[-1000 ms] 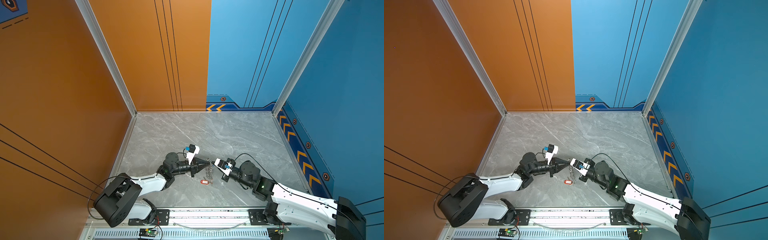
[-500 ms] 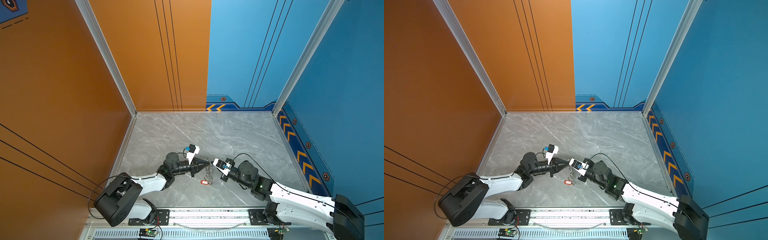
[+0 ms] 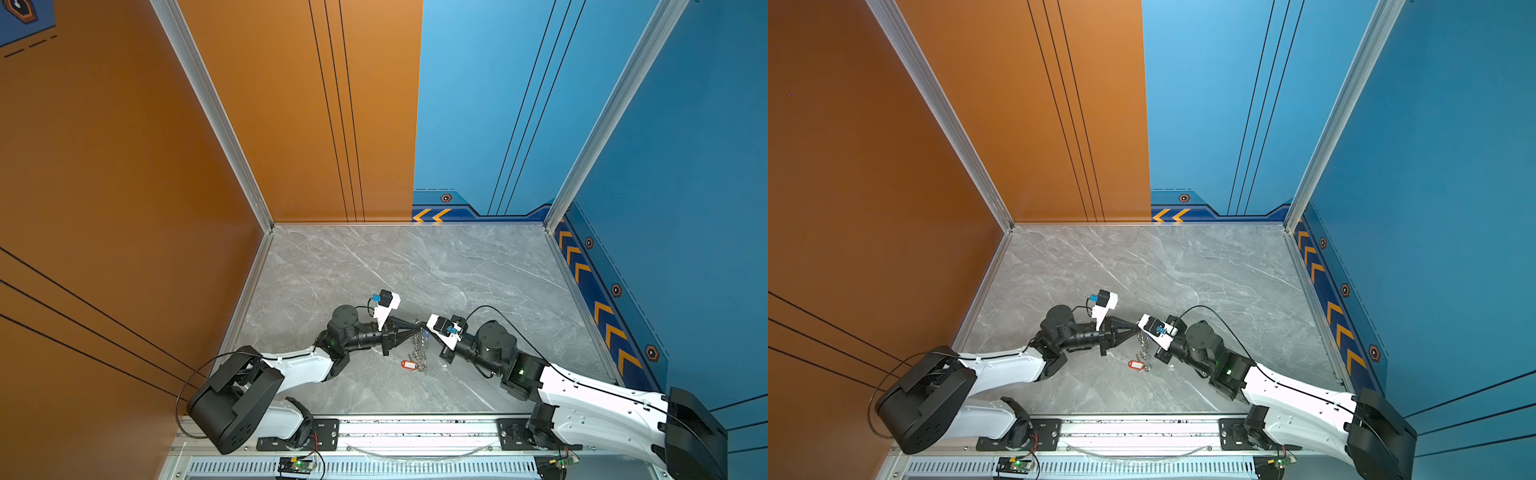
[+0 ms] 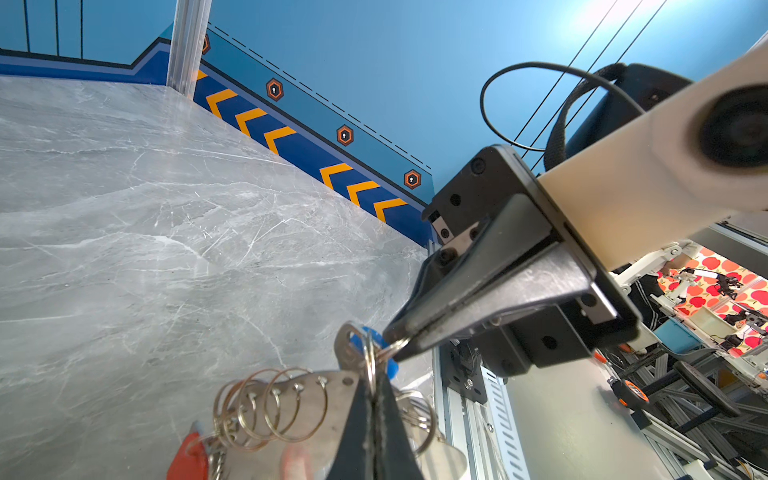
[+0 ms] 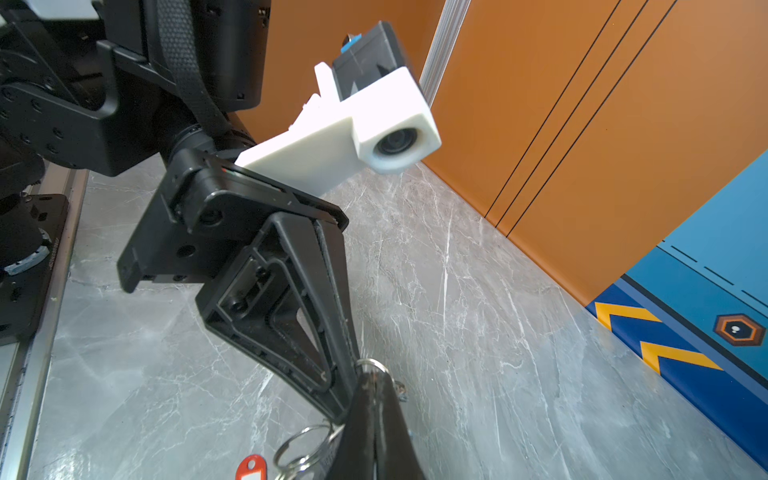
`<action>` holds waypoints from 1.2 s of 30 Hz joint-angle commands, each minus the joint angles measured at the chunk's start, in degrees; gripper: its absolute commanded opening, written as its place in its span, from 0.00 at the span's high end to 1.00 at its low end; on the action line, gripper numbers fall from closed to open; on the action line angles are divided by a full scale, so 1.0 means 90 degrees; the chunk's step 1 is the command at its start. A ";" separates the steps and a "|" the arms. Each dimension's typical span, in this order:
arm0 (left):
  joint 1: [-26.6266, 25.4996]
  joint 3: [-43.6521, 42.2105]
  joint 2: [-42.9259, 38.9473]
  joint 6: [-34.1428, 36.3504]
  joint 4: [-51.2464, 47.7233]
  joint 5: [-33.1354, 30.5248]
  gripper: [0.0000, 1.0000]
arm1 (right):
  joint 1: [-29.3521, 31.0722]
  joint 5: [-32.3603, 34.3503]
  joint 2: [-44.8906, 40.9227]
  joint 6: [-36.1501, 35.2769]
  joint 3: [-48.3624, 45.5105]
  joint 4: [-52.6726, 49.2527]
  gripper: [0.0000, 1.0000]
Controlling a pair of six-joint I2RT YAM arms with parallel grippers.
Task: Put the keys on the keyring
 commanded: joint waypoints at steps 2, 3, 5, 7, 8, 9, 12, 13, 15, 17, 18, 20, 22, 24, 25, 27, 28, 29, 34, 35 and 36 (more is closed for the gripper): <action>0.0046 -0.0034 -0.0237 0.0110 0.0461 -0.0028 1.00 | -0.0032 0.0179 -0.0301 -0.0088 0.0015 -0.0544 1.00; 0.0064 -0.0046 -0.0230 0.0122 0.0468 -0.0054 1.00 | -0.0042 0.0143 -0.0356 -0.0092 0.0013 -0.0599 1.00; 0.0075 -0.0043 -0.0216 0.0137 0.0465 -0.0060 1.00 | -0.0055 0.0026 -0.0448 -0.0102 0.0005 -0.0676 1.00; 0.0075 -0.0048 -0.0223 0.0139 0.0461 -0.0059 1.00 | -0.0072 -0.0027 -0.0486 -0.0099 -0.0015 -0.0691 1.00; 0.0084 -0.0047 -0.0217 0.0135 0.0460 -0.0046 1.00 | -0.0072 -0.0046 -0.0485 -0.0099 -0.0016 -0.0688 1.00; 0.0085 -0.0034 -0.0212 0.0134 0.0461 -0.0027 1.00 | -0.0080 -0.0052 -0.0480 -0.0108 -0.0016 -0.0680 1.00; 0.0075 -0.0014 -0.0181 0.0108 0.0461 0.0066 1.00 | -0.0081 -0.0042 -0.0423 -0.0124 0.0003 -0.0614 1.00; 0.0071 -0.0009 -0.0180 0.0105 0.0461 0.0088 1.00 | -0.0081 -0.0031 -0.0388 -0.0120 0.0001 -0.0578 1.00; 0.0066 -0.0004 -0.0182 0.0110 0.0461 0.0121 1.00 | -0.0084 -0.0008 -0.0355 -0.0124 0.0014 -0.0531 1.00; 0.0069 0.0002 -0.0175 0.0105 0.0461 0.0173 1.00 | -0.0083 0.0016 -0.0326 -0.0128 0.0023 -0.0502 1.00; 0.0065 0.0012 -0.0164 0.0106 0.0461 0.0188 1.00 | -0.0088 0.0029 -0.0315 -0.0133 0.0033 -0.0501 1.00; 0.0053 0.0027 -0.0147 0.0095 0.0461 0.0206 1.00 | -0.0091 0.0050 -0.0305 -0.0143 0.0043 -0.0474 1.00; 0.0043 0.0043 -0.0125 0.0091 0.0461 0.0218 1.00 | -0.0091 0.0092 -0.0315 -0.0138 0.0052 -0.0457 1.00; 0.0046 0.0049 -0.0114 0.0086 0.0461 0.0228 1.00 | -0.0100 0.0114 -0.0322 -0.0138 0.0053 -0.0438 1.00; 0.0039 0.0042 -0.0114 0.0086 0.0461 0.0228 1.00 | -0.0109 0.0093 -0.0339 -0.0139 0.0062 -0.0451 1.00; 0.0051 0.0044 -0.0095 0.0103 0.0461 0.0228 1.00 | -0.0140 -0.0036 -0.0354 -0.0128 0.0099 -0.0528 1.00; 0.0046 0.0050 -0.0085 0.0110 0.0463 0.0219 1.00 | -0.0164 -0.0146 -0.0368 -0.0128 0.0132 -0.0595 1.00; 0.0048 0.0045 -0.0075 0.0116 0.0470 0.0218 1.00 | -0.0193 -0.0269 -0.0382 -0.0128 0.0145 -0.0660 1.00; 0.0046 0.0046 -0.0056 0.0115 0.0461 0.0239 1.00 | -0.0339 -0.0617 -0.0393 -0.0099 0.0178 -0.0856 1.00; 0.0046 0.0056 -0.0046 0.0115 0.0463 0.0245 1.00 | -0.0340 -0.0621 -0.0382 -0.0099 0.0179 -0.0854 1.00; 0.0041 0.0051 -0.0029 0.0115 0.0461 0.0255 1.00 | -0.0343 -0.0592 -0.0381 -0.0099 0.0170 -0.0853 1.00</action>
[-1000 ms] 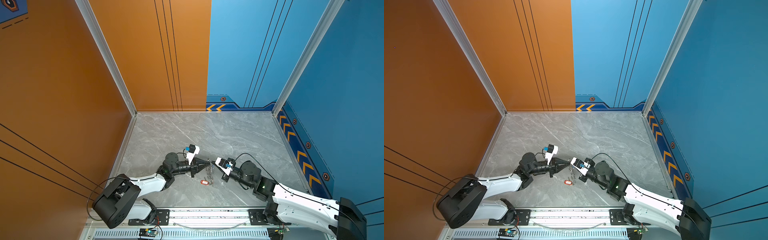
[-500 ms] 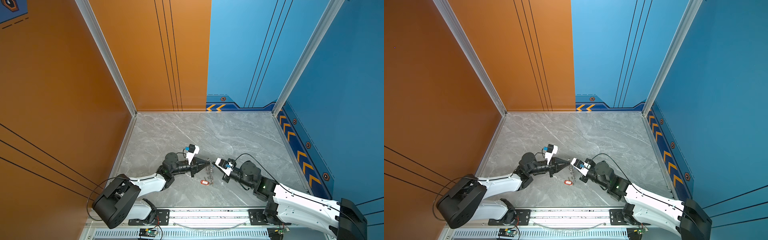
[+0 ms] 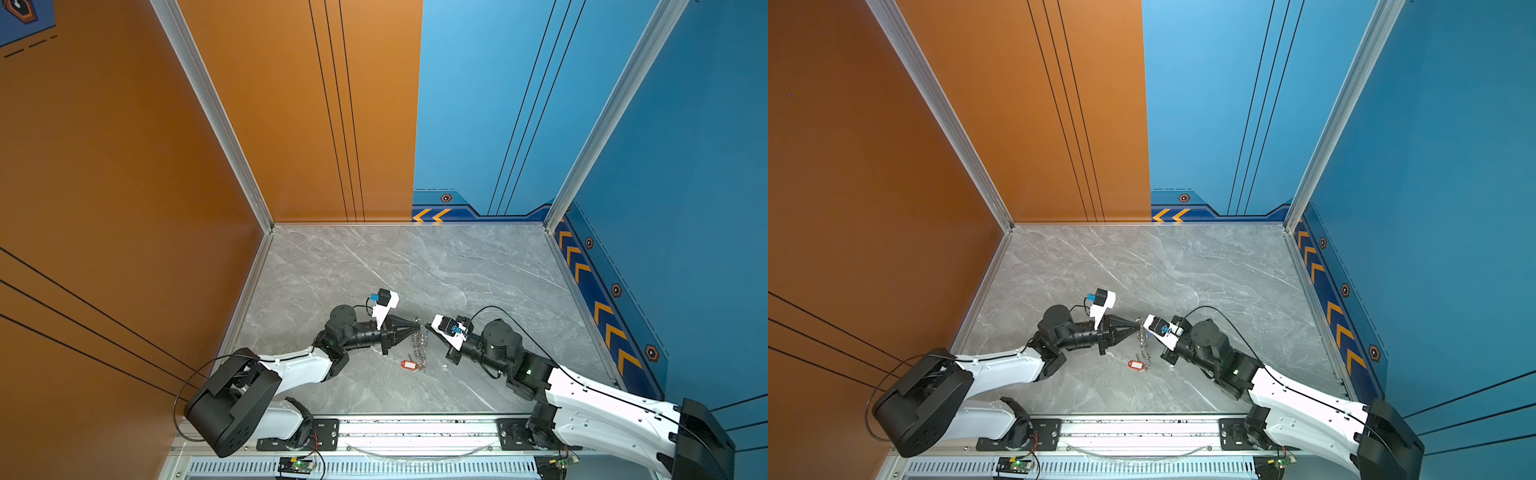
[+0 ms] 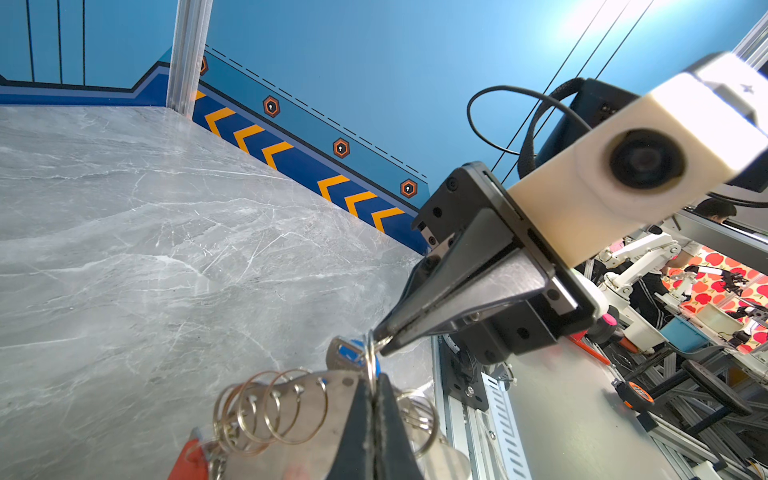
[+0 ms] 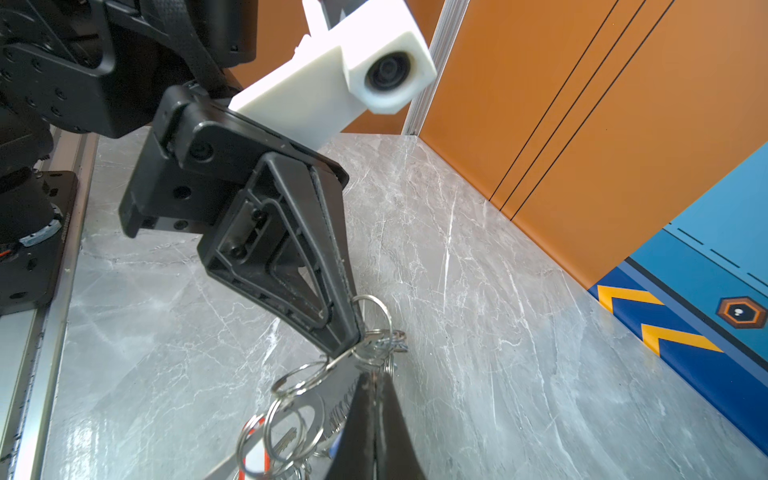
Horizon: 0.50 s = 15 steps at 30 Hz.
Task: Put the keys on the keyring
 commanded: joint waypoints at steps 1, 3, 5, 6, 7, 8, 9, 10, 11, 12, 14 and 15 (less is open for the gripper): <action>-0.0010 0.0073 0.0077 0.0093 0.0329 0.0235 1.00 | -0.0037 -0.0165 -0.0041 -0.0041 0.0162 -0.0116 1.00; -0.0028 0.0092 0.0115 0.0083 0.0339 0.0263 1.00 | -0.0043 -0.0139 -0.0026 -0.0025 0.0150 -0.0034 1.00; -0.0053 0.0116 0.0142 0.0083 0.0339 0.0287 1.00 | -0.0031 -0.0068 0.0007 -0.0025 0.0151 0.0015 1.00; -0.0063 0.0118 0.0153 0.0083 0.0339 0.0295 1.00 | -0.0024 -0.0015 0.0039 -0.0021 0.0145 0.0044 1.00; -0.0077 0.0118 0.0161 0.0083 0.0339 0.0306 1.00 | -0.0025 0.0033 0.0054 -0.0022 0.0150 0.0060 1.00; -0.0078 0.0126 0.0166 0.0083 0.0332 0.0311 1.00 | -0.0024 0.0053 0.0083 -0.0028 0.0153 0.0072 1.00; -0.0073 0.0123 0.0166 0.0076 0.0339 0.0318 1.00 | -0.0024 0.0068 0.0113 -0.0022 0.0160 0.0075 1.00; -0.0076 0.0125 0.0166 0.0074 0.0339 0.0331 1.00 | -0.0024 0.0075 0.0151 -0.0025 0.0160 0.0083 1.00; -0.0084 0.0134 0.0166 0.0074 0.0339 0.0342 1.00 | -0.0025 0.0085 0.0171 -0.0020 0.0159 0.0088 1.00; -0.0088 0.0126 0.0156 0.0074 0.0334 0.0341 1.00 | -0.0024 0.0078 0.0192 -0.0012 0.0156 0.0097 1.00; -0.0094 0.0130 0.0148 0.0065 0.0334 0.0353 1.00 | -0.0019 0.0076 0.0221 -0.0004 0.0160 0.0100 1.00; -0.0096 0.0123 0.0147 0.0064 0.0339 0.0354 1.00 | -0.0017 0.0075 0.0223 -0.0002 0.0160 0.0102 1.00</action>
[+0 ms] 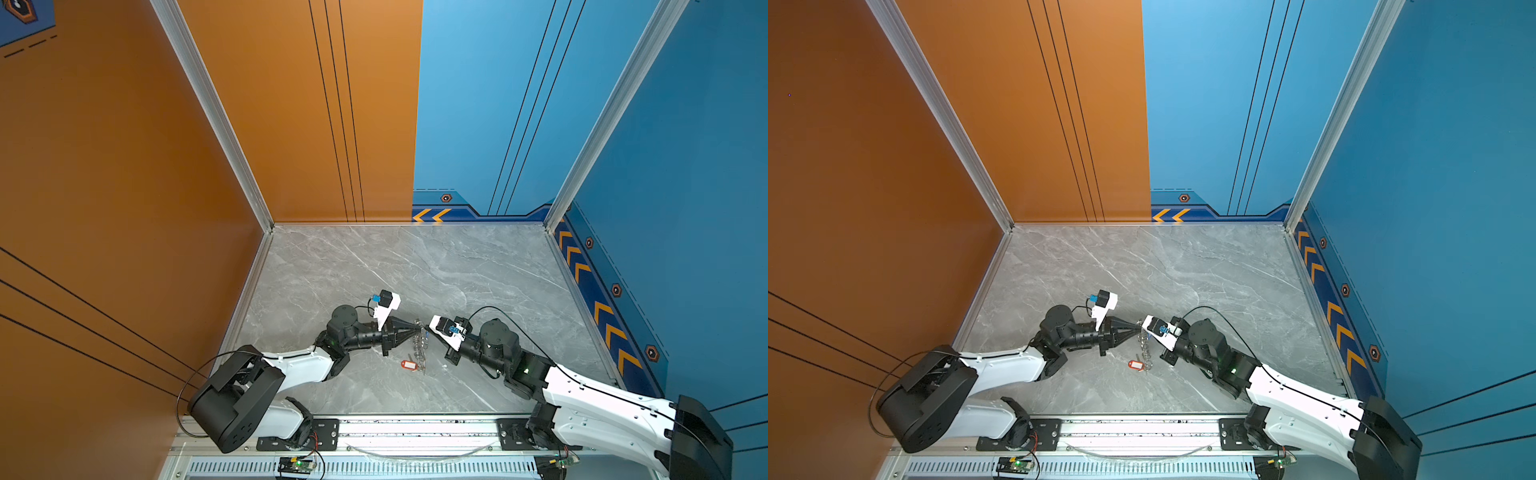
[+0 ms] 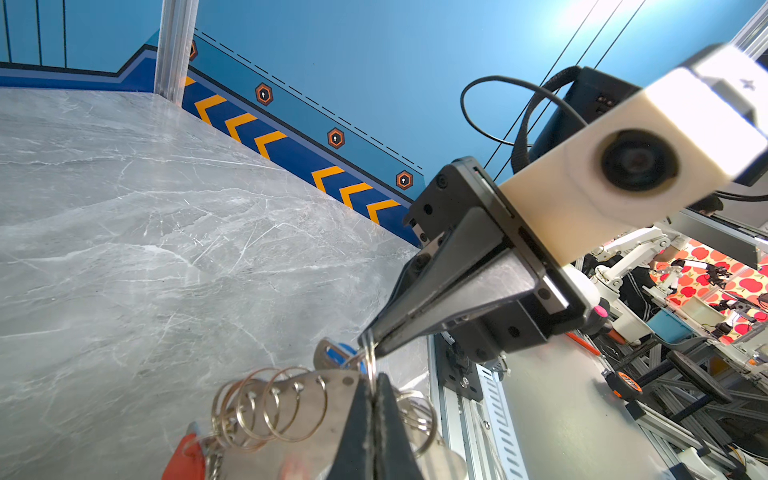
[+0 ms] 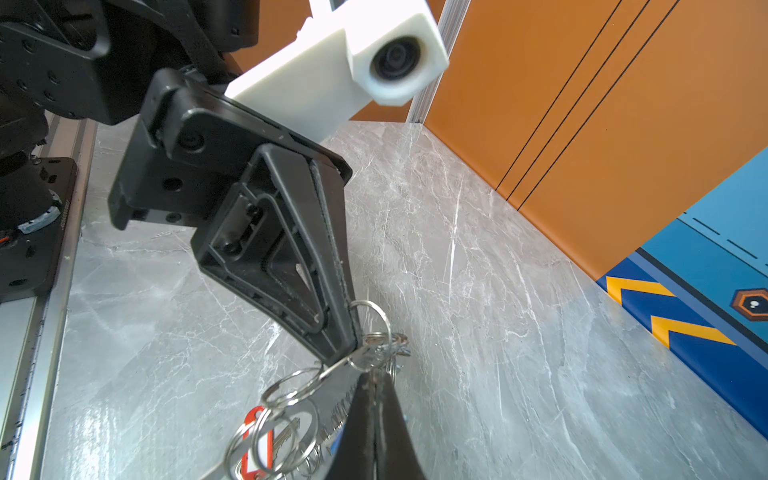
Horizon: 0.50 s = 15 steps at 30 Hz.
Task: Put the keys on the keyring
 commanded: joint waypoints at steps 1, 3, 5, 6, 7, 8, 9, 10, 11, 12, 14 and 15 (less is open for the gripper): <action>-0.0042 0.0121 -0.0010 0.0069 0.0303 0.0222 1.00 | -0.0010 0.0061 0.0026 -0.0002 0.0157 0.0105 1.00; -0.0047 0.0127 -0.0014 0.0071 0.0303 0.0222 1.00 | 0.0009 0.0090 0.0009 -0.0012 0.0156 0.0100 1.00; -0.0044 0.0124 -0.0013 0.0076 0.0308 0.0205 1.00 | 0.0029 0.0110 -0.0065 -0.0032 0.0151 0.0077 1.00; -0.0048 0.0120 -0.0004 0.0081 0.0303 0.0180 1.00 | 0.0032 0.0120 -0.0123 -0.0036 0.0150 0.0059 1.00; -0.0040 0.0115 -0.0004 0.0086 0.0302 0.0155 1.00 | 0.0047 0.0138 -0.0186 -0.0052 0.0155 0.0018 1.00; -0.0032 0.0109 -0.0004 0.0086 0.0302 0.0137 1.00 | 0.0044 0.0148 -0.0240 -0.0075 0.0150 -0.0025 1.00; -0.0030 0.0118 -0.0003 0.0086 0.0303 0.0117 1.00 | 0.0058 0.0164 -0.0295 -0.0081 0.0141 -0.0066 1.00; -0.0030 0.0106 -0.0004 0.0086 0.0303 0.0105 1.00 | 0.0059 0.0166 -0.0348 -0.0089 0.0126 -0.0088 1.00; -0.0030 0.0103 -0.0010 0.0086 0.0303 0.0100 1.00 | 0.0054 0.0169 -0.0383 -0.0092 0.0114 -0.0115 1.00; -0.0030 0.0100 -0.0014 0.0099 0.0299 0.0095 1.00 | 0.0056 0.0158 -0.0413 -0.0104 0.0111 -0.0143 1.00; -0.0014 0.0095 -0.0014 0.0097 0.0303 0.0075 1.00 | 0.0068 0.0147 -0.0469 -0.0107 0.0084 -0.0146 1.00; -0.0019 0.0095 -0.0014 0.0094 0.0302 0.0075 1.00 | 0.0075 0.0147 -0.0478 -0.0113 0.0082 -0.0132 1.00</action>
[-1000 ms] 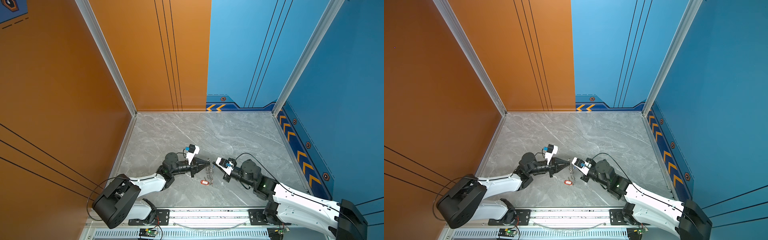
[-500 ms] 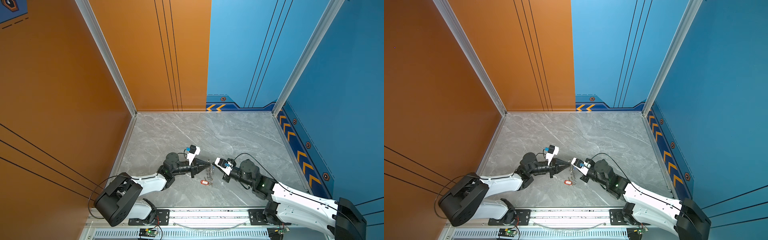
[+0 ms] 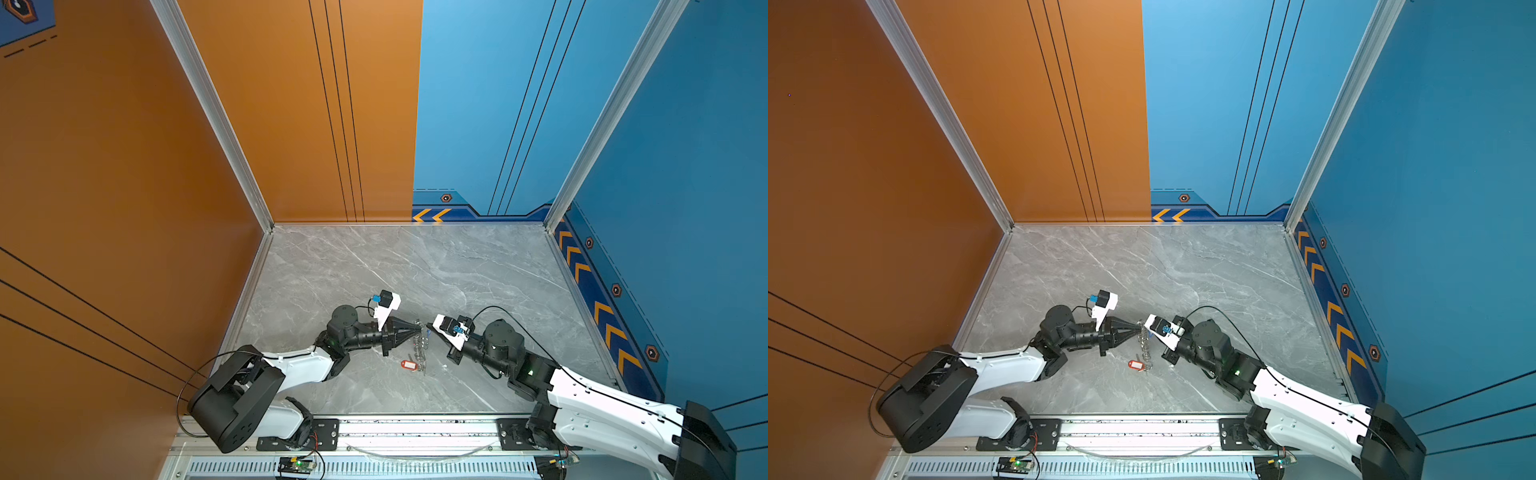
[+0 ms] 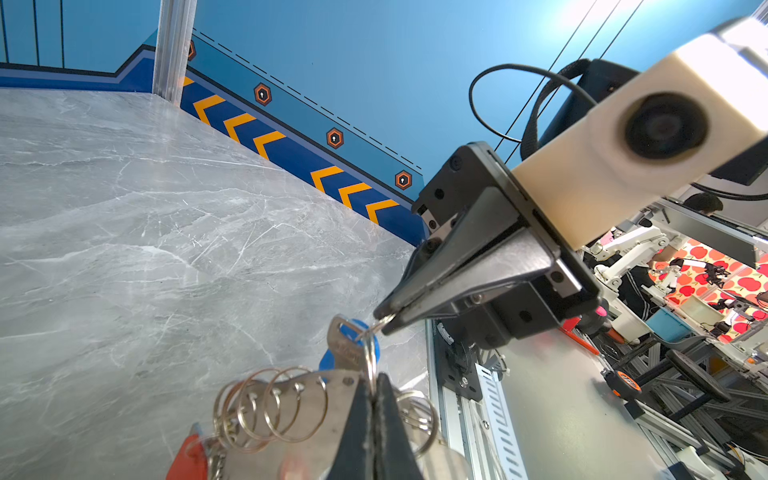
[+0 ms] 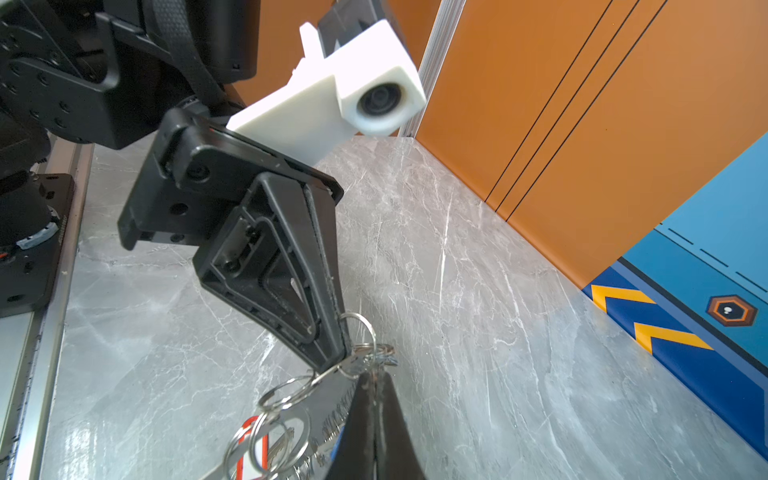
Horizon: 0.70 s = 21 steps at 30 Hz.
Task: Put the keys on the keyring
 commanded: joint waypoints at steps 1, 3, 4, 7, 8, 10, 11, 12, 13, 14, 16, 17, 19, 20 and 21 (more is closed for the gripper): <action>-0.0024 0.0099 -0.0010 0.0093 0.0293 0.0087 1.00 | 0.0052 0.0066 -0.0113 -0.0106 0.0087 -0.0049 1.00; -0.0032 0.0108 -0.0006 0.0093 0.0292 0.0103 1.00 | 0.0045 0.0057 -0.0069 -0.0108 0.0091 0.0015 1.00; -0.0030 0.0106 -0.0004 0.0088 0.0293 0.0116 1.00 | 0.0054 0.0049 -0.0042 -0.0107 0.0109 0.0035 1.00; -0.0030 0.0108 0.0004 0.0083 0.0292 0.0122 1.00 | 0.0063 -0.0008 0.0033 -0.0116 0.0141 0.0080 1.00; -0.0023 0.0107 0.0001 0.0083 0.0292 0.0117 1.00 | 0.0072 -0.0028 0.0034 -0.0116 0.0141 0.0099 1.00; -0.0030 0.0108 -0.0006 0.0075 0.0288 0.0107 1.00 | 0.0079 -0.0090 0.0010 -0.0121 0.0113 0.0113 1.00; -0.0030 0.0101 -0.0011 0.0071 0.0293 0.0113 1.00 | 0.0092 -0.0098 -0.0013 -0.0116 0.0095 0.0117 1.00; -0.0029 0.0106 -0.0014 0.0074 0.0293 0.0116 1.00 | 0.0084 -0.0116 -0.0041 -0.0116 0.0078 0.0120 1.00; -0.0029 0.0107 -0.0023 0.0078 0.0293 0.0126 1.00 | 0.0083 -0.0136 -0.0079 -0.0107 0.0063 0.0110 1.00; -0.0030 0.0101 -0.0038 0.0092 0.0293 0.0136 1.00 | 0.0076 -0.0172 -0.0114 -0.0089 0.0048 0.0080 1.00; -0.0023 0.0073 -0.0062 0.0128 0.0280 0.0163 1.00 | -0.0029 -0.0333 -0.0220 0.0002 0.0014 0.0020 1.00; -0.0021 0.0079 -0.0079 0.0146 0.0282 0.0207 1.00 | -0.0102 -0.0427 -0.0261 0.0043 0.0021 -0.0061 1.00; -0.0005 0.0045 -0.0120 0.0194 0.0324 0.0375 1.00 | -0.0327 -0.0814 -0.0358 0.0155 0.0033 -0.0213 1.00; -0.0009 0.0029 -0.0131 0.0241 0.0373 0.0491 1.00 | -0.0410 -0.1006 -0.0392 0.0220 0.0023 -0.0237 1.00; -0.0029 -0.0001 -0.0141 0.0299 0.0416 0.0566 1.00 | -0.0514 -0.1297 -0.0432 0.0308 0.0005 -0.0213 1.00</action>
